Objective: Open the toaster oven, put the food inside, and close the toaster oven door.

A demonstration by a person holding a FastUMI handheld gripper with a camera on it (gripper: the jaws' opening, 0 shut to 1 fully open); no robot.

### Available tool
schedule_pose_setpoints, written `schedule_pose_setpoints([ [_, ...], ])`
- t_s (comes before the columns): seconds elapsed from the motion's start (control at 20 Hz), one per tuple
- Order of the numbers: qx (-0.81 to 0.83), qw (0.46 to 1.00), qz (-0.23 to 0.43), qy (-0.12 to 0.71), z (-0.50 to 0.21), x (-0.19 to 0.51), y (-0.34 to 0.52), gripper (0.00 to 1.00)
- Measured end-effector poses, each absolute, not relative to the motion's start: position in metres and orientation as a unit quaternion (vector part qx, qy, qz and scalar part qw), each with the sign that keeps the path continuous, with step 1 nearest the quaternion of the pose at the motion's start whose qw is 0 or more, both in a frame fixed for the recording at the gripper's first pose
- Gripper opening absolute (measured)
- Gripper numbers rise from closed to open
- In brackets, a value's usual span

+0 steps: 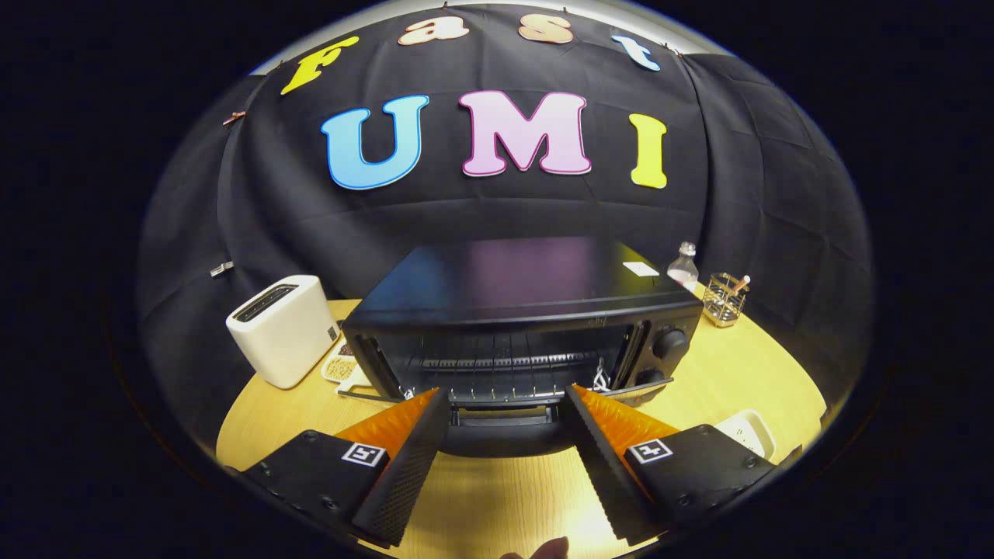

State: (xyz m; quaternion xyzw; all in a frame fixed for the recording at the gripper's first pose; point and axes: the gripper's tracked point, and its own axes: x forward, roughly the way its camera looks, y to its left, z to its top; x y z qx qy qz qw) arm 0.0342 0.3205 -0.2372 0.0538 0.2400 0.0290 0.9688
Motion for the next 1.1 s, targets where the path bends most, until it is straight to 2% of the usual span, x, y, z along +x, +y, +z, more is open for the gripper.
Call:
schedule_pose_setpoints([
  [1.1, 0.028, 0.918, 0.063, 0.390, -0.332, -0.041, 0.319, 0.98],
])
